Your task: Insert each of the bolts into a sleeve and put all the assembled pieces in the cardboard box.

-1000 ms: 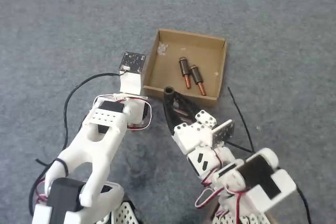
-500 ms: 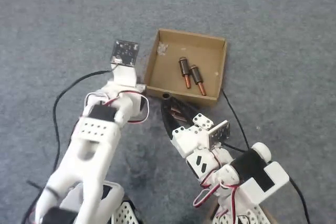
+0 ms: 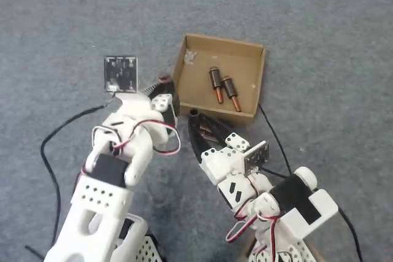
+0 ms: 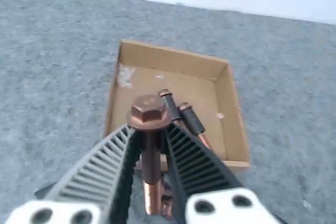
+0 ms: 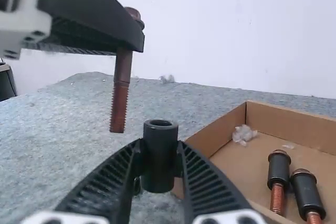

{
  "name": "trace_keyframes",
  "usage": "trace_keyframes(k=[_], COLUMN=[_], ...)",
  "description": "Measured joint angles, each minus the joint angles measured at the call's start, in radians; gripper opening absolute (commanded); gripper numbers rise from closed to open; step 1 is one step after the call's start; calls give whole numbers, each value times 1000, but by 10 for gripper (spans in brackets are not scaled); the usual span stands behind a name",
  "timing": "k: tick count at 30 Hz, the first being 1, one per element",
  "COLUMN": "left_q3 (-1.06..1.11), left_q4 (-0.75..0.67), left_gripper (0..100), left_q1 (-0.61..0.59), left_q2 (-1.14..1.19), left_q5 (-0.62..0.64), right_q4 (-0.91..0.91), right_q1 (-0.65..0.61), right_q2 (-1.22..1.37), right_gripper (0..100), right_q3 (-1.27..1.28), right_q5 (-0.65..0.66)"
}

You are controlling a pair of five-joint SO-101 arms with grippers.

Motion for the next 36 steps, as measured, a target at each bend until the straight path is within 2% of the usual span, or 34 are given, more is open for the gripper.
trace_keyframes(k=[8, 26, 36], left_q3=[60, 55, -72], left_q4=[-75, -87, -87], left_gripper=[26, 27, 27], left_q1=[81, 86, 86], left_q2=[-72, -69, 178], left_q5=[5, -63, -63], right_q4=[51, 66, 66], right_q1=[0, 0, 0], right_q2=[0, 0, 0], right_gripper=[6, 6, 6], right_q3=[-2, -5, -5], right_q5=[0, 0, 0])
